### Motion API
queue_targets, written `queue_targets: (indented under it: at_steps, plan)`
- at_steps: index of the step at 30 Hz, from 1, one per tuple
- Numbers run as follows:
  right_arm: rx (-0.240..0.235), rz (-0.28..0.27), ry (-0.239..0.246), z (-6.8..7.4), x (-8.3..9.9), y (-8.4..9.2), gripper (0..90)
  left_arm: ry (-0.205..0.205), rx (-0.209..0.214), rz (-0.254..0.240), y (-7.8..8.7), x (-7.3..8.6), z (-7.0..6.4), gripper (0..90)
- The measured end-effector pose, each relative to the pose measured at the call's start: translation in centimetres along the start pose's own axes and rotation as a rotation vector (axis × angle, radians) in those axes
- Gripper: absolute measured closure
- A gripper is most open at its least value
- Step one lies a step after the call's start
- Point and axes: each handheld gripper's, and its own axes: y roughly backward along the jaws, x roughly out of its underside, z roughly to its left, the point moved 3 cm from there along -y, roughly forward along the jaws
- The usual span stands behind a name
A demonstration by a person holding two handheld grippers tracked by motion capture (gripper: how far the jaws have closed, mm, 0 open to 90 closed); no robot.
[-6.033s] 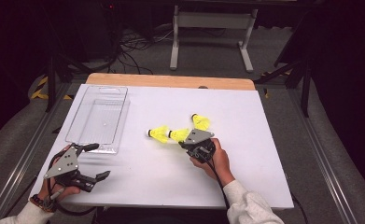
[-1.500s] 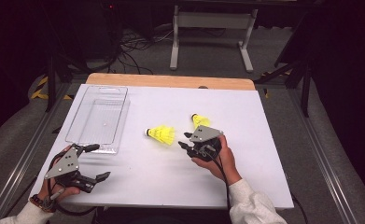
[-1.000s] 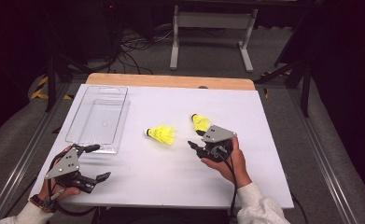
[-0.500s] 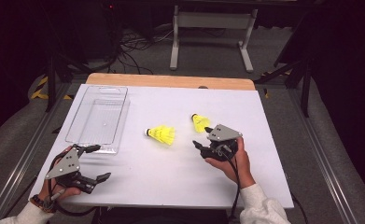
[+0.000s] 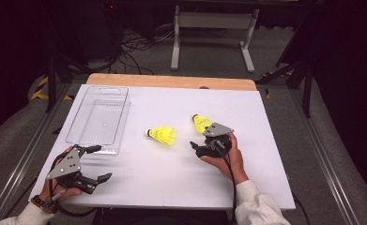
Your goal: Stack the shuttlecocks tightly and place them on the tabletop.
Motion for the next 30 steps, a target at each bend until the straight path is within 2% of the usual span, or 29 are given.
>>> queue_targets:
  at_steps: [3, 8, 12, 17, 19, 24, 25, 26, 30]
  plan:
    - [-0.018, 0.006, -0.029, -0.3, 0.0, -1.1, 28.1, -0.001, 0.001, 0.007, -0.1, 0.0, 0.1, 5.4]
    - [0.002, 0.058, -0.049, -0.6, 0.2, -2.6, 34.0, 0.002, 0.004, 0.01, -0.2, 0.1, 0.0, 5.4]
    - [0.016, 0.073, -0.064, -0.8, 0.0, -3.6, 38.3, -0.005, 0.002, 0.013, -0.1, 0.1, 0.0, 5.4]
    - [0.042, 0.081, -0.09, -1.3, -0.3, -4.6, 42.1, 0.001, 0.002, 0.01, -0.2, 0.1, 0.0, 5.4]
    - [0.07, 0.086, -0.104, -1.5, -0.4, -5.0, 42.9, 0.0, 0.003, 0.01, -0.1, 0.1, 0.0, 5.4]
    - [0.076, 0.071, -0.133, -1.8, -0.6, -5.5, 48.9, -0.001, 0.002, 0.012, -0.1, 0.1, 0.0, 5.4]
    - [0.096, 0.073, -0.144, -1.8, -0.7, -5.7, 50.4, -0.001, 0.002, 0.013, 0.0, 0.2, 0.0, 5.4]
    - [0.096, 0.073, -0.144, -1.8, -0.7, -5.7, 50.4, -0.001, 0.002, 0.013, 0.0, 0.2, 0.0, 5.4]
    - [0.099, 0.073, -0.16, -1.9, -0.7, -5.9, 61.3, -0.008, -0.001, 0.011, 0.0, 0.1, 0.0, 5.4]
